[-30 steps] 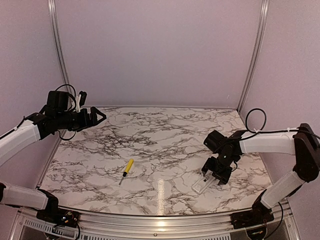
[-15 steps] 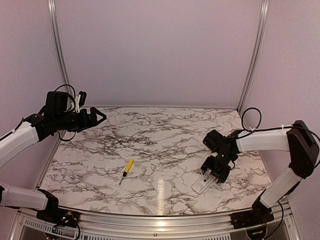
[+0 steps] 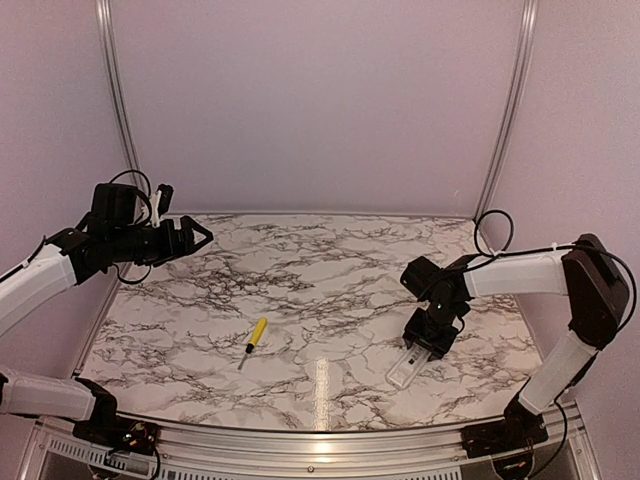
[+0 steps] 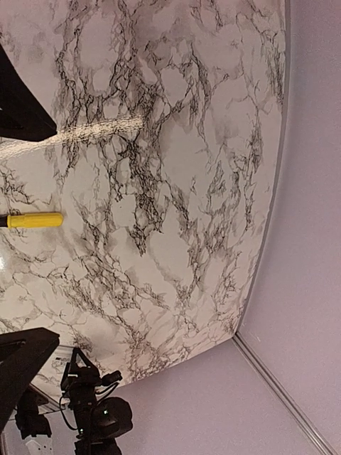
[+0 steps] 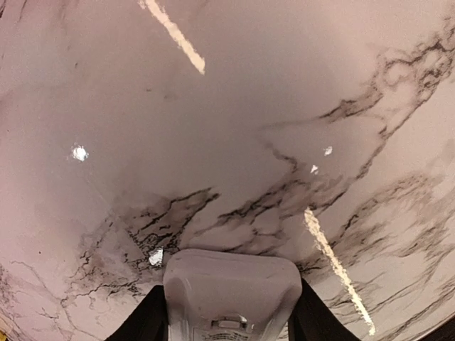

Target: Unload the batteries from the remote control

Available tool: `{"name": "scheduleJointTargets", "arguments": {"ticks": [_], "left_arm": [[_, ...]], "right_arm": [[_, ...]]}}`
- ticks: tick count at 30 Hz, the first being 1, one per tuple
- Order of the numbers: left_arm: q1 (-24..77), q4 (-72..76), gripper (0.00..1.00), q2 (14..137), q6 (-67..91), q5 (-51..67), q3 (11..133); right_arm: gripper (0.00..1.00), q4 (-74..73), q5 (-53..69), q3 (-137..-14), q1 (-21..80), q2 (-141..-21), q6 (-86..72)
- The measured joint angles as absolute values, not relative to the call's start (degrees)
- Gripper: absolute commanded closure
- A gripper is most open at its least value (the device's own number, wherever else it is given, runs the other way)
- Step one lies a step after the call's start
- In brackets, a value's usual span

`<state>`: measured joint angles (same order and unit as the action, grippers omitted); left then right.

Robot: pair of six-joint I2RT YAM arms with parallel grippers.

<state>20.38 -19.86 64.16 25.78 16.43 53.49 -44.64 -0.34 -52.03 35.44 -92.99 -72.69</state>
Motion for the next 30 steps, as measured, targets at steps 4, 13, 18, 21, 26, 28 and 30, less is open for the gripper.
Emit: {"name": "scheduleJointTargets", "arguments": {"ticks": [4, 13, 18, 21, 26, 28, 30], "left_arm": [[20.71, -20.01, 0.04, 63.64, 26.2, 15.97, 53.45], [21.52, -20.01, 0.03, 63.61, 27.51, 15.81, 53.06], [22.04, -19.81, 0.03, 63.75, 28.25, 16.27, 53.06], [22.74, -19.07, 0.03, 64.27, 28.56, 17.23, 53.06], [24.12, -17.41, 0.03, 65.43, 29.36, 19.38, 53.06], [24.75, -16.34, 0.03, 65.93, 29.5, 20.51, 53.06], [25.58, -15.25, 0.03, 66.48, 29.61, 21.39, 53.06]], "right_arm": [[0.66, -44.64, -0.47, -52.03, 35.42, -92.9, -72.44], [0.88, -46.28, -1.76, -53.3, 35.42, -90.32, -71.94], [0.99, -46.72, -1.89, -55.86, 35.42, -87.79, -72.05], [1.0, -46.96, -1.83, -56.75, 35.4, -86.13, -72.53], [1.0, -47.11, -1.39, -58.81, 35.33, -84.34, -73.73], [1.0, -47.03, -1.15, -59.46, 35.33, -83.64, -74.41], [1.0, -46.92, -0.89, -59.94, 35.33, -82.78, -75.5]]}}
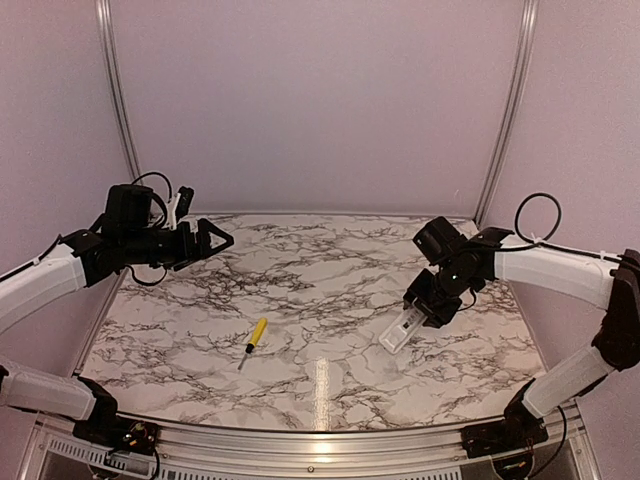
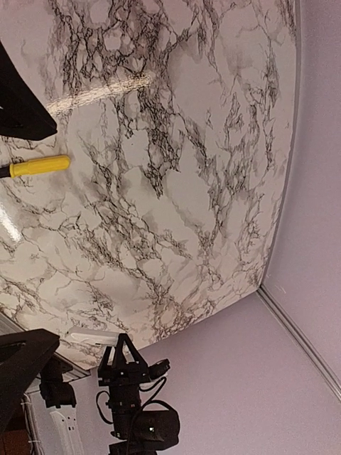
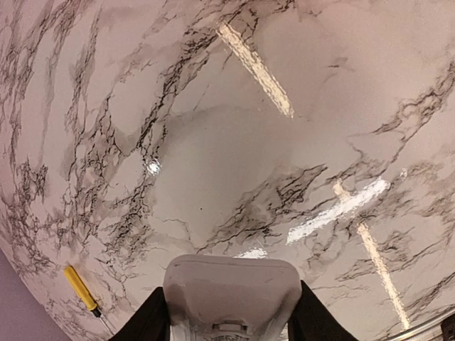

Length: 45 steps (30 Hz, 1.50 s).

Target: Unload the batteries from the remote control

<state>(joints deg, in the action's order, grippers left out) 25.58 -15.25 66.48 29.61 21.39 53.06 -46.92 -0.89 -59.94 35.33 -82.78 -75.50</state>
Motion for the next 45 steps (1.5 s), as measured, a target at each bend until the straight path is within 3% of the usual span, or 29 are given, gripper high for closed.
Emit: {"name": "scheduleJointTargets", "arguments": {"ticks": [30, 45], "left_arm": [[42.09, -0.3, 0.01, 80.71, 30.68, 21.93, 61.36], [48.01, 4.64, 0.02, 94.96, 34.04, 22.52, 73.36]], "right_arm": [[1.0, -41.32, 2.72, -67.7, 35.03, -79.66, -96.64], [1.0, -33.93, 2.55, -69.43, 35.03, -79.24, -105.82]]}}
